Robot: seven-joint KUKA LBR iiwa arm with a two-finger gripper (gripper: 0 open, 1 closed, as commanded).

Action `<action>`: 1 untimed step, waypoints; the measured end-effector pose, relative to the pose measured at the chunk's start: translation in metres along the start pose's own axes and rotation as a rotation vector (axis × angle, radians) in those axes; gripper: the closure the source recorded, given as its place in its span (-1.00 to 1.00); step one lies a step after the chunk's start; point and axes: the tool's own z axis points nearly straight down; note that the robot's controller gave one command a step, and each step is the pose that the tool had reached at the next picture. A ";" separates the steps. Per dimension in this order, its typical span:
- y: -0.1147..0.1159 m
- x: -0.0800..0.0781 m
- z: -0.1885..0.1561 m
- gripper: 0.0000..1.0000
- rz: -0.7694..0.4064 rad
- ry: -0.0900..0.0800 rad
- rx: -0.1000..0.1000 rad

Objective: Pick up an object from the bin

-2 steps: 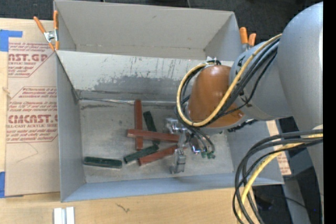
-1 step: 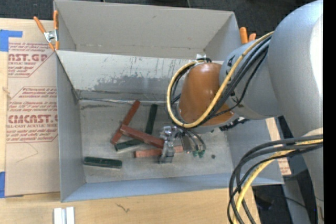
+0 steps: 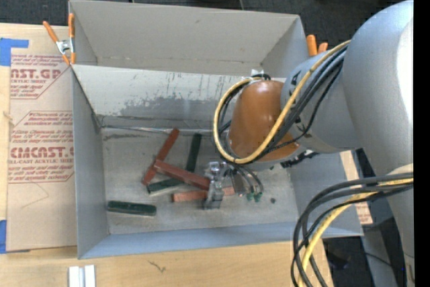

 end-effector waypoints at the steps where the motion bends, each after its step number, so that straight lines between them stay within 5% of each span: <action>1: 0.000 0.001 -0.003 1.00 0.000 0.002 0.000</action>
Offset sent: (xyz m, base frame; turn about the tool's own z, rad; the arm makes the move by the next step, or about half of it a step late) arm 0.0001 0.0000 0.0320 0.0000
